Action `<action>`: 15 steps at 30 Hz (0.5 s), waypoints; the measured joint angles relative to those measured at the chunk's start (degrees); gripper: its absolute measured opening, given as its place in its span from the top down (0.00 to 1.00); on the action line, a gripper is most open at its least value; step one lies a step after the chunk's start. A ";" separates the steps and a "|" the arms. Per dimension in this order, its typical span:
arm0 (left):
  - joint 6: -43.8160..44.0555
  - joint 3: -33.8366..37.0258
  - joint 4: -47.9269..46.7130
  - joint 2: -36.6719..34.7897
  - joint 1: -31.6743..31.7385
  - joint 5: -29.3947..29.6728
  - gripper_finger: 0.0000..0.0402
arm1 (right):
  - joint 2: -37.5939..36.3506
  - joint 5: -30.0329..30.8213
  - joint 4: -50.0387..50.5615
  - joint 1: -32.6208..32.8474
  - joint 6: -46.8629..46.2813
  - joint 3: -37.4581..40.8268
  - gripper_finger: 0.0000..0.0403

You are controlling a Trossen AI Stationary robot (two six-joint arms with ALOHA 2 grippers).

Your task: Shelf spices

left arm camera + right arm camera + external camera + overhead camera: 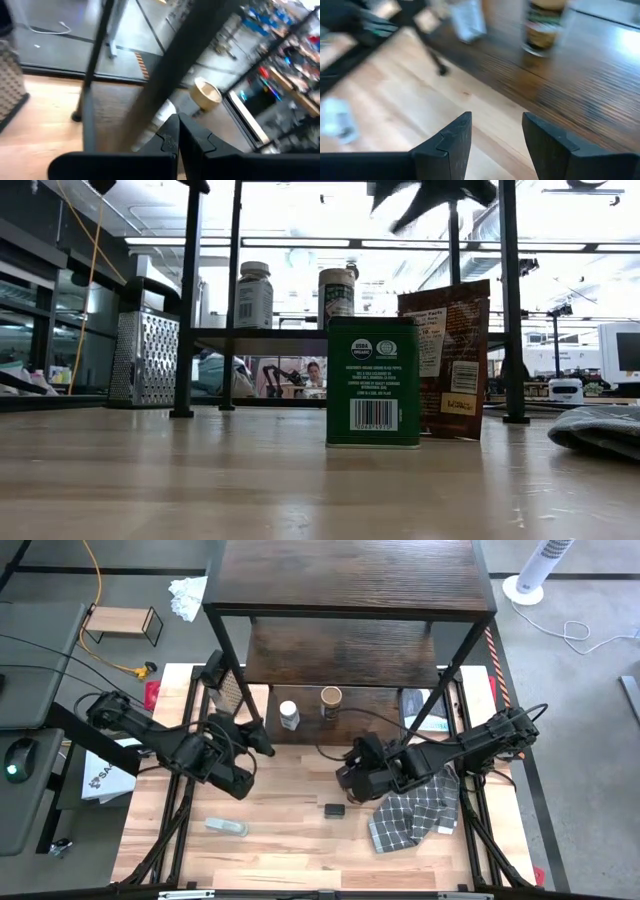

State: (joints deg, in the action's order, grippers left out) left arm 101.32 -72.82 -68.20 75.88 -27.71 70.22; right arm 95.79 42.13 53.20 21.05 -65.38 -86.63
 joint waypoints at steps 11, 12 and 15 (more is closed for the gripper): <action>-8.42 -2.34 -0.09 -8.57 -11.74 -3.79 1.00 | 0.00 -2.34 -7.40 1.02 8.95 0.00 0.57; -7.65 -2.43 -2.13 -8.74 -12.12 -3.96 1.00 | 0.00 -2.92 -6.73 1.44 8.88 0.00 0.57; -0.77 -2.35 -12.65 -8.46 -11.73 -6.94 1.00 | 0.00 -3.18 -4.16 2.74 6.76 0.00 0.57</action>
State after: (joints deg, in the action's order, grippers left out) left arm 100.55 -75.16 -80.85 67.41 -39.44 63.28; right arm 95.79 38.95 49.04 23.79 -58.62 -86.63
